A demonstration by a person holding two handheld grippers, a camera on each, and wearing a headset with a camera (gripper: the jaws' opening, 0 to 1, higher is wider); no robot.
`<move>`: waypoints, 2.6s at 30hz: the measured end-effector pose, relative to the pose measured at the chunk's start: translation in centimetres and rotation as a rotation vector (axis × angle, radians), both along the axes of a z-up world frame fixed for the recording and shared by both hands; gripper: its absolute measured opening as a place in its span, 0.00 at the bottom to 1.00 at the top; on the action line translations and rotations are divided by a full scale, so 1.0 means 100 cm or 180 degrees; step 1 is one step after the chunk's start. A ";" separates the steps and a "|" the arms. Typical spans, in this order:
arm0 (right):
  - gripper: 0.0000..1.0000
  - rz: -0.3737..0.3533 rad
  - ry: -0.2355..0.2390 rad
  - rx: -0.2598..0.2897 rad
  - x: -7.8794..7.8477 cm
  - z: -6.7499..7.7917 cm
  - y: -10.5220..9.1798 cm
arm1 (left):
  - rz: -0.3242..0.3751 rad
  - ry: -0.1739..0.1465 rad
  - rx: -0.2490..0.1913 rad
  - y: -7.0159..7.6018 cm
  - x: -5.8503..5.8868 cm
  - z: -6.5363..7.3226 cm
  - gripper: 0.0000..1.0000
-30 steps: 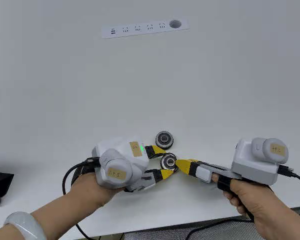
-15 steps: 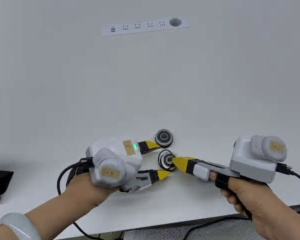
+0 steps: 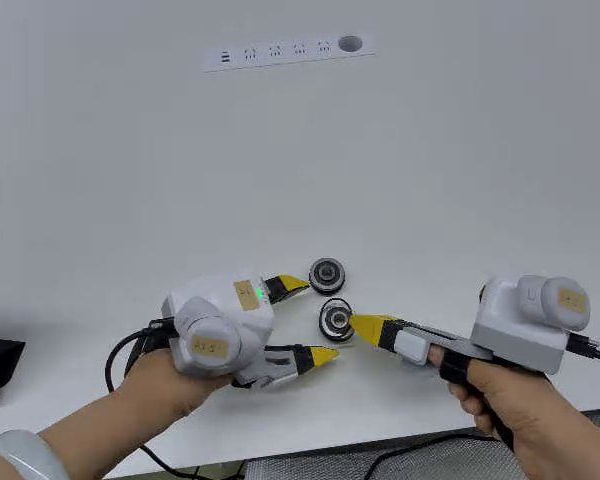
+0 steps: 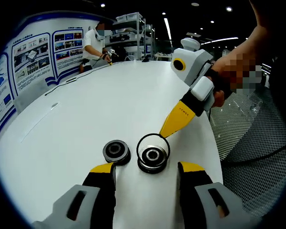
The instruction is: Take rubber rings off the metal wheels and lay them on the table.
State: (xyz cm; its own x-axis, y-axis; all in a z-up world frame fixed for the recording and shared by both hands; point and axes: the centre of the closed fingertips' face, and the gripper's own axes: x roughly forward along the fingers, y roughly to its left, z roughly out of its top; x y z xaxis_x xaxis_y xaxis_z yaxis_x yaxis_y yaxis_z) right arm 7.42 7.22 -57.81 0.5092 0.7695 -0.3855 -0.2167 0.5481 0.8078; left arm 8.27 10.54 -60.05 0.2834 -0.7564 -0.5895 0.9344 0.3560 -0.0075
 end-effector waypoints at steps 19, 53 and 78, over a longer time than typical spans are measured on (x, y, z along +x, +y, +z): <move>0.02 -0.0368 -0.0028 -0.0092 0.017 0.002 -0.051 | 0.0130 0.0027 -0.0035 0.008 0.004 -0.002 0.64; 0.02 -0.0513 0.0060 -0.0548 0.025 -0.028 -0.078 | 0.0294 0.0079 -0.0082 0.020 0.007 -0.004 0.71; 0.18 0.0012 -0.0466 -0.1478 0.021 -0.031 -0.084 | 0.0328 0.0111 -0.0082 0.023 0.007 -0.005 0.69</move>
State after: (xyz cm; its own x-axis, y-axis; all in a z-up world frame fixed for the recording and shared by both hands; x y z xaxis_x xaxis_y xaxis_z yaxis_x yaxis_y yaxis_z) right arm 9.54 -1.19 -60.92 0.5812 0.5351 -0.6131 -0.3125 0.8424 0.4390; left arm 8.96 12.89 -60.60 0.3403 -0.7393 -0.5810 0.8919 0.4495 -0.0497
